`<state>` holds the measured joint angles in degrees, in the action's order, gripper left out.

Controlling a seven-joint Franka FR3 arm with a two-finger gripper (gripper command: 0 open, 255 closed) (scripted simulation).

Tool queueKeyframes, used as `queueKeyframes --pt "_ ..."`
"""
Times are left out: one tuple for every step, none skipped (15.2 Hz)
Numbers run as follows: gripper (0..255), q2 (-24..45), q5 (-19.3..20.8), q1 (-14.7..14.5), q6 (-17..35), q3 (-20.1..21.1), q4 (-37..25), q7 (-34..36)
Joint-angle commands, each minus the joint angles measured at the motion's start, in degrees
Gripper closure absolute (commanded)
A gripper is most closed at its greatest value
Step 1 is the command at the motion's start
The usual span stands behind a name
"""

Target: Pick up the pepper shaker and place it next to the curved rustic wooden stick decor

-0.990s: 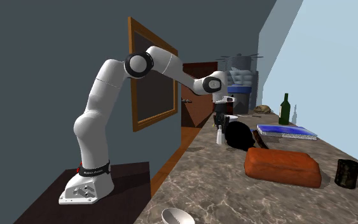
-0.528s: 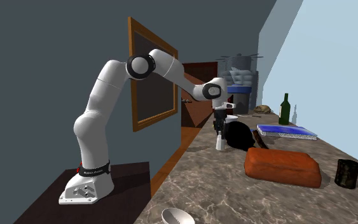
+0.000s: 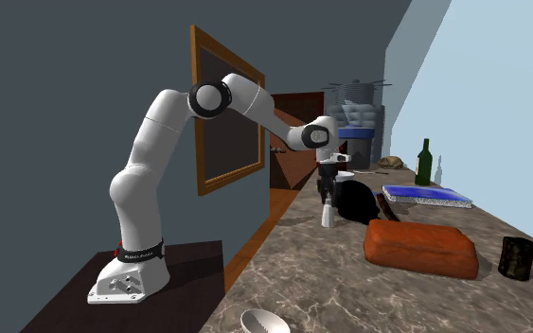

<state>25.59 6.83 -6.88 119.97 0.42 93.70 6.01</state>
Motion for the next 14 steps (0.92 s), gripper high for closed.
queueKeyframes --pt "0 0.0 0.0 0.0 0.0 0.0 0.0 0.0" --pt "0 0.0 0.0 0.0 0.0 0.0 0.0 0.0" --pt "0 0.0 0.0 0.0 0.0 0.0 0.0 0.0" --pt "0 0.0 0.0 0.0 0.0 0.0 -0.01 0.0" --pt "0 0.0 0.0 0.0 0.0 0.0 -0.01 0.0" --pt "0 -0.75 -0.08 -0.09 -1.58 0.06 -0.84 -0.05" --pt "0 -1.43 -0.15 -0.18 -3.2 0.12 -1.77 -0.11" --pt "0 -2.05 -0.22 -0.27 -4.84 0.18 -2.79 -0.17" --pt "0 -2.48 -0.28 -0.35 -6.16 0.22 -3.66 -0.21" --pt "0 -2.48 -0.28 -0.35 -6.16 0.22 -3.66 -0.21" --pt "0 -2.49 -0.28 -0.35 -6.16 0.22 -3.66 -0.21" --pt "0 -2.48 -0.28 -0.35 -6.16 0.22 -3.66 -0.21" --pt "0 -2.48 -0.28 -0.35 -6.16 0.22 -3.66 -0.21" --pt "0 -2.48 -0.28 -0.35 -6.16 0.22 -3.66 -0.21"
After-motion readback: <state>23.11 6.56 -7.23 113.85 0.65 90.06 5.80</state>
